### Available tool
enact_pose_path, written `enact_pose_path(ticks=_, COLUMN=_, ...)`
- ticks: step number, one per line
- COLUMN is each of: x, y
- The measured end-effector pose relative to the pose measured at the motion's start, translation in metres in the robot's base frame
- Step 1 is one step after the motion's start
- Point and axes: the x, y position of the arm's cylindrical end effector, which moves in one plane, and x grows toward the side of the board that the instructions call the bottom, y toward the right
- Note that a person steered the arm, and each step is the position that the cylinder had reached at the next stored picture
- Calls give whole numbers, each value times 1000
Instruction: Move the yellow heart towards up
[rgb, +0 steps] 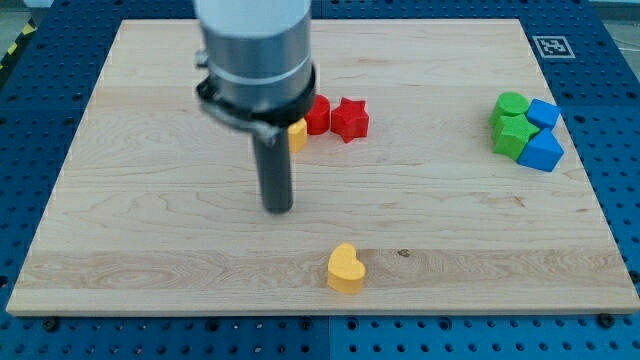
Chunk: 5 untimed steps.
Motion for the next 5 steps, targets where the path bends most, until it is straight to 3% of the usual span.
enact_pose_path(ticks=2, x=84, y=10)
enact_pose_path(ticks=3, x=85, y=44)
enact_pose_path(ticks=4, x=85, y=122)
enact_pose_path(ticks=5, x=76, y=146)
